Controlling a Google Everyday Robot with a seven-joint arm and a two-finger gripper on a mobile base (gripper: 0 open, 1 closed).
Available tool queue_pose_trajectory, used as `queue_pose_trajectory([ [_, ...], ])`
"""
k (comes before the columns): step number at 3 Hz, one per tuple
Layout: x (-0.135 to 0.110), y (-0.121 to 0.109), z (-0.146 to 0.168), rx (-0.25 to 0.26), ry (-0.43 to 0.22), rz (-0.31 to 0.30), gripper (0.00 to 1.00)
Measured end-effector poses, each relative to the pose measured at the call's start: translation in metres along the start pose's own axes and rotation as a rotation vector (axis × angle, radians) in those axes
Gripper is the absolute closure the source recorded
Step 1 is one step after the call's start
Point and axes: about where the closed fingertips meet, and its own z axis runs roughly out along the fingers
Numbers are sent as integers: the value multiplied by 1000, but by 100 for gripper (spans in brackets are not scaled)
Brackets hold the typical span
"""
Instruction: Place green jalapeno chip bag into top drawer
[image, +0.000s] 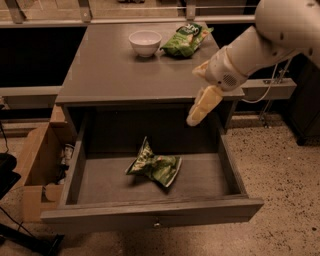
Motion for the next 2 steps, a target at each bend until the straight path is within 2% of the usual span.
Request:
queue_pose_trajectory([
  [1, -9, 6, -66, -5, 19, -74, 0],
  [2, 10, 61, -151, 68, 10, -48, 0],
])
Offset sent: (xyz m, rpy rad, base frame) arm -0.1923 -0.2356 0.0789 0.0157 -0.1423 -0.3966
